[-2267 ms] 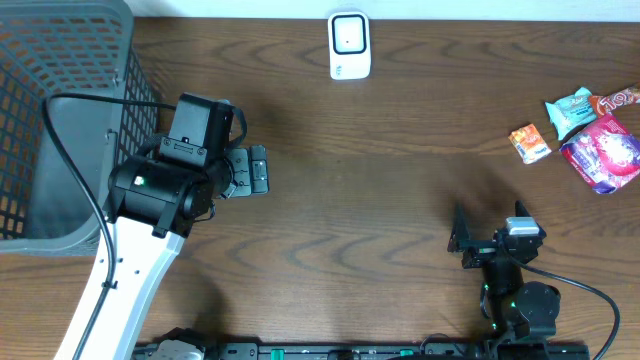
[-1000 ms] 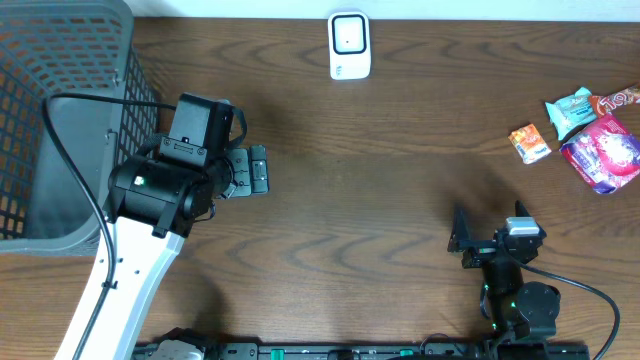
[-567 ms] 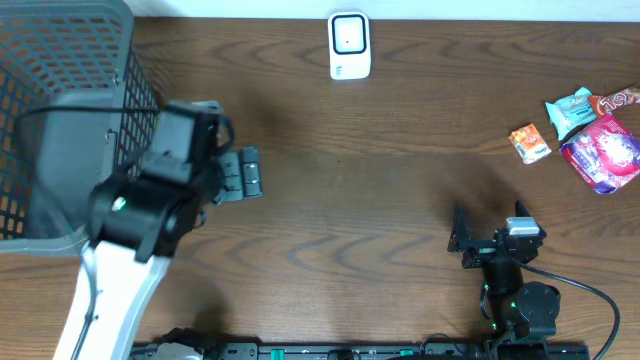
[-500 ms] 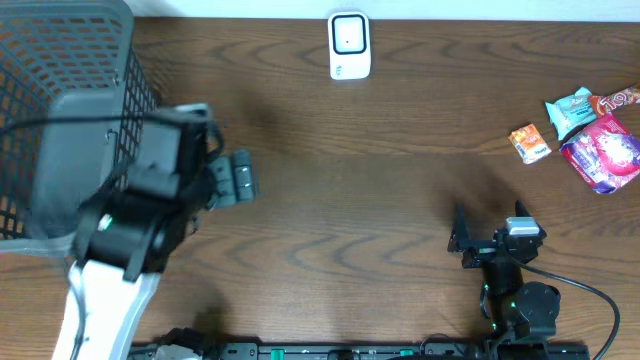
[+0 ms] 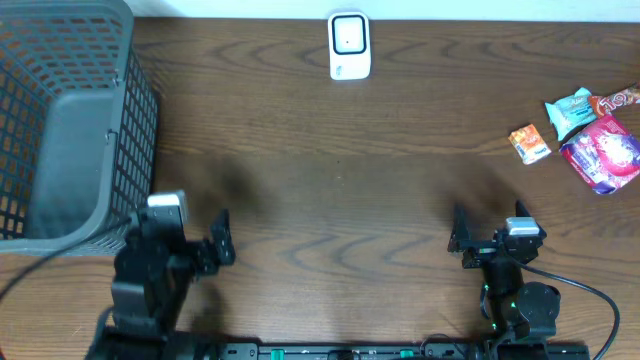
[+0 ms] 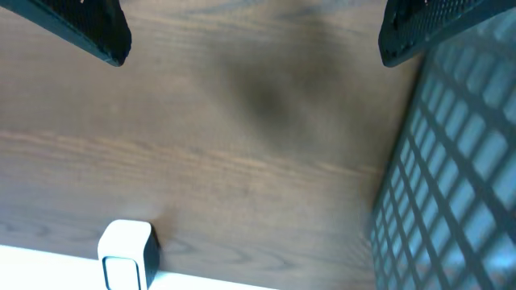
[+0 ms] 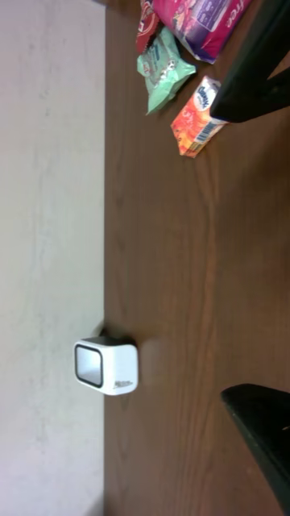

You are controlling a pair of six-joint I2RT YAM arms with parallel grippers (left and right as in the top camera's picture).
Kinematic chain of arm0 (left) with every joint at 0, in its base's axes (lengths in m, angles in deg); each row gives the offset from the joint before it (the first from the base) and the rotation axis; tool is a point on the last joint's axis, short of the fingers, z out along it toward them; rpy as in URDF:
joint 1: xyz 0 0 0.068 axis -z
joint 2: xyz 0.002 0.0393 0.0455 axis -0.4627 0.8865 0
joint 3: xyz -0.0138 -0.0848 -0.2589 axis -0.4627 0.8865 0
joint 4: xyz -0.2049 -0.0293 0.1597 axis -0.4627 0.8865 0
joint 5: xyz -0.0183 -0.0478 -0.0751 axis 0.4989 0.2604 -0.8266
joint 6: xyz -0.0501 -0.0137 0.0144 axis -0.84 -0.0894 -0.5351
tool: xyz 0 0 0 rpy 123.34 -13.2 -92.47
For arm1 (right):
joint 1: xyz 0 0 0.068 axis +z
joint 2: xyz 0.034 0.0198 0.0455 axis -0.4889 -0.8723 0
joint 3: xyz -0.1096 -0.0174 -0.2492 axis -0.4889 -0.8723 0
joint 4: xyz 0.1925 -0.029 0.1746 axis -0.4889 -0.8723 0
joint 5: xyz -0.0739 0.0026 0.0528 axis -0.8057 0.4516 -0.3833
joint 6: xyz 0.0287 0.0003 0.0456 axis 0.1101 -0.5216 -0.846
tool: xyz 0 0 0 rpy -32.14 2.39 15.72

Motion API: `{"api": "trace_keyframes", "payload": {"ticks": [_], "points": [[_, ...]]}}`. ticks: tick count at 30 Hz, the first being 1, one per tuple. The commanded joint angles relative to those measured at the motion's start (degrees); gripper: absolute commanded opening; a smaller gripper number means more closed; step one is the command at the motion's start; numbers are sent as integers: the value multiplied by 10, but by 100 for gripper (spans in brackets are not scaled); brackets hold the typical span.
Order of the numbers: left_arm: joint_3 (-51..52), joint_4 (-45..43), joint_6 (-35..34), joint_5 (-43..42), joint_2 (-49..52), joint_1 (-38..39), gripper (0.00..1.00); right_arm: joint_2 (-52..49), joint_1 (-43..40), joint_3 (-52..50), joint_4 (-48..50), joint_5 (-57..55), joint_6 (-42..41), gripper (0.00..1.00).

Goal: Scan the item barcode

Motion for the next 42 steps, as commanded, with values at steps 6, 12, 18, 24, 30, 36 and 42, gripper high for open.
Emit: {"api": "trace_keyframes", "payload": {"ticks": [6, 12, 18, 24, 30, 36, 42], "points": [[74, -6, 14, -6, -69, -8, 98, 3, -2, -2, -2, -5, -2, 99], [109, -44, 22, -9, -112, -38, 98, 3, -2, -2, -2, -5, -2, 99], [145, -62, 111, -65, -177, -62, 98, 3, -2, -2, -2, -5, -2, 99], [201, -159, 117, -110, -217, -83, 98, 3, -2, -2, -2, -5, -2, 99], [256, -256, 116, -114, -235, -84, 98, 3, -2, -2, -2, -5, -2, 99], [310, -375, 86, -114, -235, -98, 98, 3, -2, -2, -2, -5, -2, 99], [351, -449, 87, -108, -235, -103, 98, 3, -2, -2, -2, -5, -2, 99]]}}
